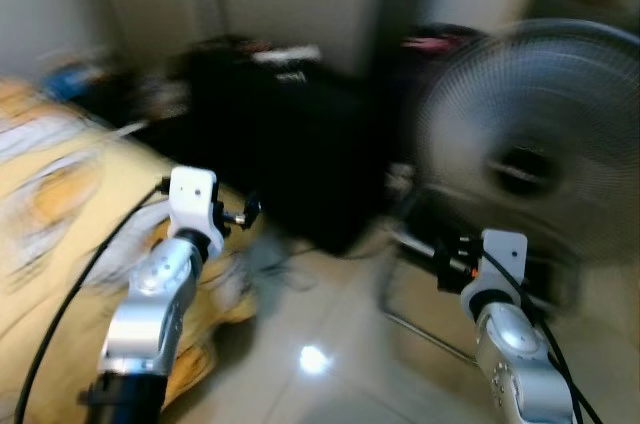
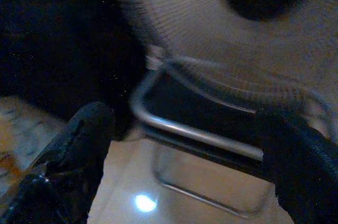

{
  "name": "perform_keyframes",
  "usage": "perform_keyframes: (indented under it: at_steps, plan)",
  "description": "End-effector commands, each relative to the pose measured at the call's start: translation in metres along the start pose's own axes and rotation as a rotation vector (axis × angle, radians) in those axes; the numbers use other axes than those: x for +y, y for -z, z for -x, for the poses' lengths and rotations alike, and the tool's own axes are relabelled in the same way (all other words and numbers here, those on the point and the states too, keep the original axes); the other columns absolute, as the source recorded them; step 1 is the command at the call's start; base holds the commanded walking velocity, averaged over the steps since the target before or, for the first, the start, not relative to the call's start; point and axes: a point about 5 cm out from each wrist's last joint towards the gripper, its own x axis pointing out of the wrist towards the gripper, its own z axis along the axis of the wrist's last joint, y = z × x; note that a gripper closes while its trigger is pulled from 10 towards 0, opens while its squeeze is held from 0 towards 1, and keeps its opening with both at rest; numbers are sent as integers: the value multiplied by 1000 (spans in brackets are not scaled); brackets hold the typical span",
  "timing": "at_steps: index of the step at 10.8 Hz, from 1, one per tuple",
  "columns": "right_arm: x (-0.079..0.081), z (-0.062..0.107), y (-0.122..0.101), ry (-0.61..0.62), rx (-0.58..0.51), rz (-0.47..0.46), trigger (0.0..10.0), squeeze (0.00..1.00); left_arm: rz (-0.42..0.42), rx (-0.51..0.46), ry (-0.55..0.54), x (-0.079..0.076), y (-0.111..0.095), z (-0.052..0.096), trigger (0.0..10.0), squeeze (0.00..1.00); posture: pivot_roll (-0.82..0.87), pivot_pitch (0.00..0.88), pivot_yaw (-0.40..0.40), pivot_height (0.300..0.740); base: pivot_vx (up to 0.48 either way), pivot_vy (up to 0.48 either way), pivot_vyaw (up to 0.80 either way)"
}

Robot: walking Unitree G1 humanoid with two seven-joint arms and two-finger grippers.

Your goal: Clean up the room

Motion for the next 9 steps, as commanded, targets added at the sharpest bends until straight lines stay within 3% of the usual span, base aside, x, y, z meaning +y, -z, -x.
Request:
perform_keyframes:
  at_steps: [1,7,9]
  plan:
    - [-4,1,-3,26,-14,-18,10000,0,-10,-7,35,-5,-1,-3,10000,192,-79,0,20,740,368,0,-763]
    - [-6,12,2,46,-22,-56,10000,0,8,-3,64,-6,7,-1,10000,184,-91,0,29,740,356,0,-763]
    - [-6,14,-2,-4,-71,-27,10000,0,35,-14,51,-2,11,8,10000,176,-85,0,24,740,0,0,-253]
